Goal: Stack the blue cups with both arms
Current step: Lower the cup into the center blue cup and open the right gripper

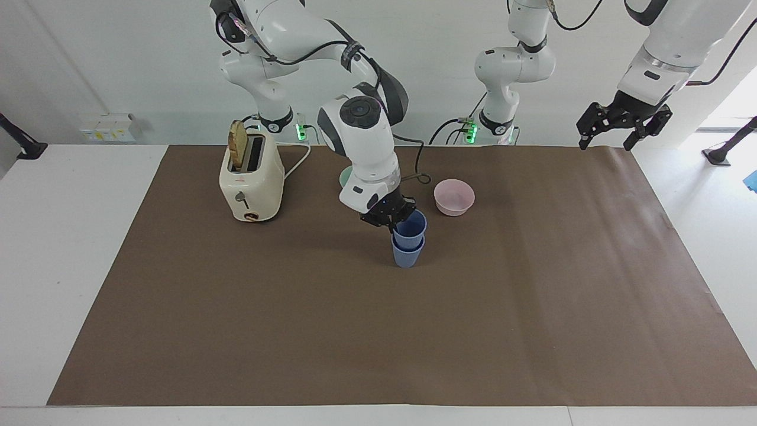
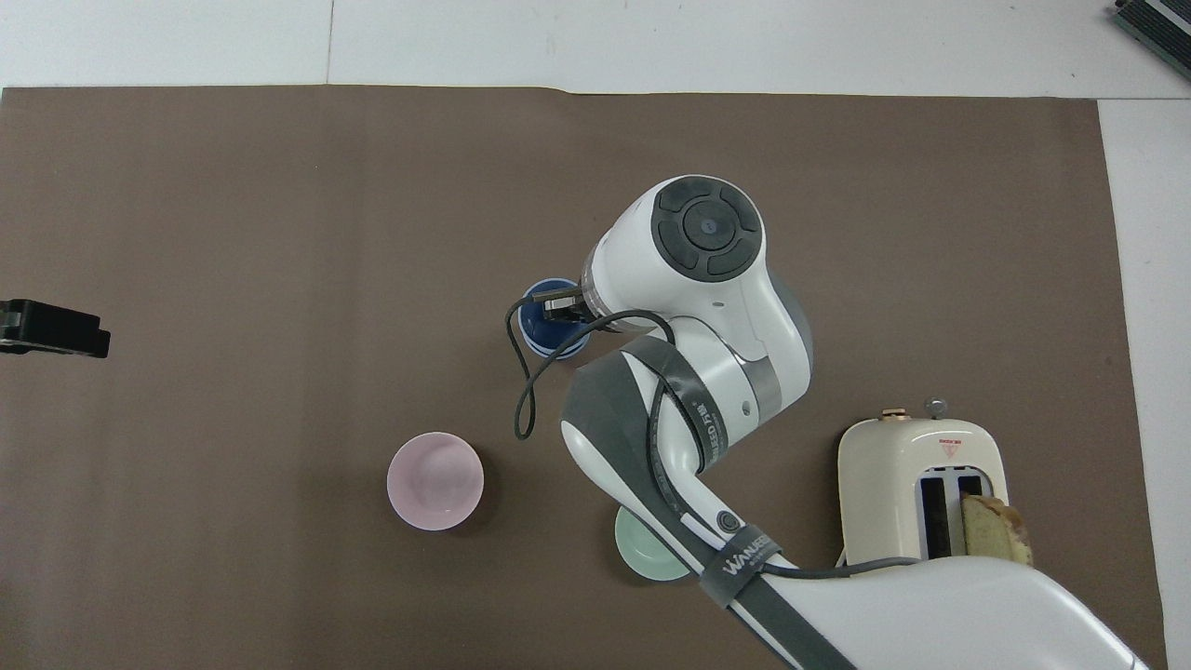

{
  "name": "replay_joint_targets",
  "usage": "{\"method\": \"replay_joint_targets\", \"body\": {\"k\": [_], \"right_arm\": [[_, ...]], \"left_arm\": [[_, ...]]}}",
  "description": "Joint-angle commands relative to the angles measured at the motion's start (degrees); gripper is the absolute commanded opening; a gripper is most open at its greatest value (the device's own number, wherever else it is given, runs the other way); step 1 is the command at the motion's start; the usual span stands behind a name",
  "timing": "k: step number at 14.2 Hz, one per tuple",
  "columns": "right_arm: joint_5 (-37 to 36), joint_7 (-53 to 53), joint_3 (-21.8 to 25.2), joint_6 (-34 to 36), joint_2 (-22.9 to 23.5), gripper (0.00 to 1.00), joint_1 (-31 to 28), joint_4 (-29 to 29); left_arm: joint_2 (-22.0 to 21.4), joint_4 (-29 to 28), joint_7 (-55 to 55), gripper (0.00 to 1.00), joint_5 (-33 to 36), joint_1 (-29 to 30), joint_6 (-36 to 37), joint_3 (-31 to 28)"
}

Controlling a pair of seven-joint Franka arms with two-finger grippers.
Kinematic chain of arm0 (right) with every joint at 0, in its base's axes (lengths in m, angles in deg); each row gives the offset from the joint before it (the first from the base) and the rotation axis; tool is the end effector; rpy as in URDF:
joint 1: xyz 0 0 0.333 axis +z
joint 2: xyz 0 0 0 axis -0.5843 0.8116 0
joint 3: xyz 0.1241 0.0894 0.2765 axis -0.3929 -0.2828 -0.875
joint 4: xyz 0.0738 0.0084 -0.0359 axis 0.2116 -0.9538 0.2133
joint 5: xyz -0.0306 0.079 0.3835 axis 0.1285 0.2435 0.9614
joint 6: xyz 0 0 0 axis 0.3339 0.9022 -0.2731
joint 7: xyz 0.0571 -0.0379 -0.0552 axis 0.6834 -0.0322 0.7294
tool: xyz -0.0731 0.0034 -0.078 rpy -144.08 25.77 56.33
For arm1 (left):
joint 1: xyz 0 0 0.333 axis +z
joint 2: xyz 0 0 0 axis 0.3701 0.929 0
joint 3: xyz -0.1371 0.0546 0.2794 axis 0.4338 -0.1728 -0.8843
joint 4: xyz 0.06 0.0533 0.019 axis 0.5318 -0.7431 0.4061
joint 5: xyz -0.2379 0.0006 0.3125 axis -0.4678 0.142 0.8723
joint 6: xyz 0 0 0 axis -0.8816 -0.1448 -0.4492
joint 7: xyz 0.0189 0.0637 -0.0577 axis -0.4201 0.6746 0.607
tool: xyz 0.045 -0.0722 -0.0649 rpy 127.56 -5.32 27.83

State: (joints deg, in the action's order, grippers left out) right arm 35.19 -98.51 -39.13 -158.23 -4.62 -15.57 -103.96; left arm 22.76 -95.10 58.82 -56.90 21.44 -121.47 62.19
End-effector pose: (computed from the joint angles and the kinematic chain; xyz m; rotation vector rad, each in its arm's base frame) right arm 0.5901 0.3621 0.4305 -2.9451 -0.1505 -0.0803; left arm 0.5205 -0.0191 0.6476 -3.1325 0.1501 0.0158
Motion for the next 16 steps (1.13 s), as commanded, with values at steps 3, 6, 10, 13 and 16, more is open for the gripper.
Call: {"method": "replay_joint_targets", "body": {"k": [3,6,10,13,16], "right_arm": [[-0.55,-0.96,-0.36,-1.16,0.01,0.09,-0.4,-1.12],[-1.94,-0.53,-0.28,-1.16,0.01,0.47,-0.58,-1.3],[-3.01,-0.44,-0.36,-1.16,0.01,1.0,-0.84,-0.6],[-3.27,-0.26,-0.19,0.42,-0.07,1.0,-1.45,1.06],[-4.58,-0.17,0.51,3.22,-0.95,1.0,-2.42,1.6]], "left_arm": [[-0.11,0.36,-0.49,1.0,-0.61,-0.42,0.96,-0.53],[-0.11,0.36,-0.49,1.0,-0.61,-0.42,0.96,-0.53],[-0.11,0.36,-0.49,1.0,-0.61,-0.42,0.96,-0.53],[-0.11,0.36,-0.49,1.0,-0.61,-0.42,0.96,-0.53],[-0.11,0.36,-0.49,1.0,-0.61,-0.42,0.96,-0.53]]}}
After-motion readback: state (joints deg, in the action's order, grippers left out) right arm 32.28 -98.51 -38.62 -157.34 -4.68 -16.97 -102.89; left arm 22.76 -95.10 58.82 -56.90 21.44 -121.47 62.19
